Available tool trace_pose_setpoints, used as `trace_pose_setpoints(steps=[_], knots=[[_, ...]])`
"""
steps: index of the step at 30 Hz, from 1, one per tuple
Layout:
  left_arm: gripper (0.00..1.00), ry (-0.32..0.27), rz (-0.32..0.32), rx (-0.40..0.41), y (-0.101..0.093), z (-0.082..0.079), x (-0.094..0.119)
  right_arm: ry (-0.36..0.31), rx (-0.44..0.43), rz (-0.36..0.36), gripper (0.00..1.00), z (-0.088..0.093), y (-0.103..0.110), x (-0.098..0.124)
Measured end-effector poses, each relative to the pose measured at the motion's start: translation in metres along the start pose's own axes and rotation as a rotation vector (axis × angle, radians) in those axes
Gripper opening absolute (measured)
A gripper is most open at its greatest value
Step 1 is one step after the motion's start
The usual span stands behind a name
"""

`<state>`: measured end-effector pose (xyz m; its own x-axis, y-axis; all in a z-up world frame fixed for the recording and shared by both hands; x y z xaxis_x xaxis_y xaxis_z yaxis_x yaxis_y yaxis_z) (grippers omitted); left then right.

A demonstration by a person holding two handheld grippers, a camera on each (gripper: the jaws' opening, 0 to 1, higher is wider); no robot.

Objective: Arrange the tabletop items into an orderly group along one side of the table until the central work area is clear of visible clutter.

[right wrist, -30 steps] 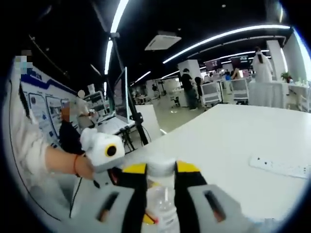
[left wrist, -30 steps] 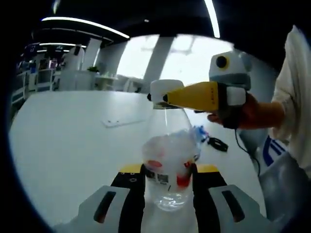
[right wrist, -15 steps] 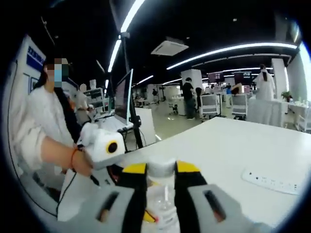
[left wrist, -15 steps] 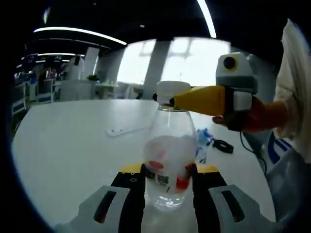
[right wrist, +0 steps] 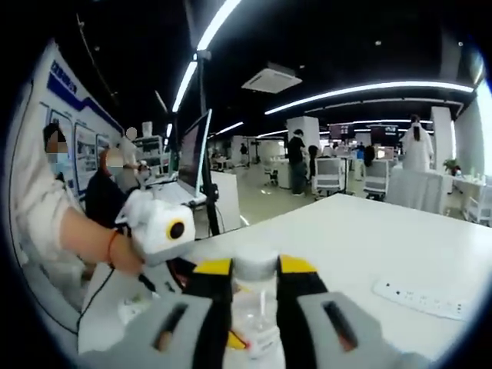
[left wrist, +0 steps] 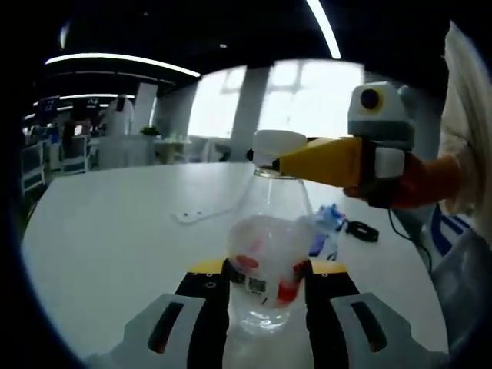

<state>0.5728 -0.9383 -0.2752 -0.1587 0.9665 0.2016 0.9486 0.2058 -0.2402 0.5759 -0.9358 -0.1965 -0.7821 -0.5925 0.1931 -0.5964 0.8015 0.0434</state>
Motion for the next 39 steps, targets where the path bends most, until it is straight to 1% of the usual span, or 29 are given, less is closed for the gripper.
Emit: trace_pose_setpoints(steps=[5,11,16,21,23,31,33,39], knots=[[0.34,0.003,0.000,-0.006,0.001,0.002,-0.002,-0.001,0.019,0.006,0.17,0.004,0.002,0.000],[0.34,0.023,-0.003,-0.022,0.002,0.007,-0.003,0.000,0.056,0.005,0.17,0.008,0.003,0.000],[0.34,0.024,-0.005,-0.026,0.003,0.008,-0.004,0.007,0.070,0.013,0.17,0.009,0.002,0.000],[0.34,0.047,-0.010,-0.045,0.003,0.012,-0.005,0.019,0.086,0.019,0.17,0.014,0.002,0.002],[0.34,0.046,-0.007,-0.051,0.003,0.011,-0.005,0.015,0.088,0.024,0.18,0.014,0.002,0.003],[0.35,0.043,-0.007,-0.037,0.004,0.012,-0.006,0.014,0.085,0.030,0.18,0.014,0.000,0.004],[0.36,0.040,-0.010,-0.010,0.005,0.012,-0.006,0.020,0.071,0.035,0.18,0.013,-0.001,0.003],[0.37,0.044,-0.015,0.005,0.004,0.013,-0.006,0.027,0.074,0.034,0.19,0.013,0.000,0.002]])
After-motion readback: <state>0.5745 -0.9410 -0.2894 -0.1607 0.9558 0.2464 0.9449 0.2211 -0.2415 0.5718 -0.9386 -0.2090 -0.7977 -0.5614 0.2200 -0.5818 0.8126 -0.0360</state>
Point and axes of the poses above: the point that each gripper's makers call its tool centre point, and the gripper's own axes: x roughly backward along the fingers, y roughly to its left, z roughly out of its underside, the point moved 1 cm from there along x, roughly backward along the fingers, and after that the axes turned 7 degrees about z, right-handed, at the moved point
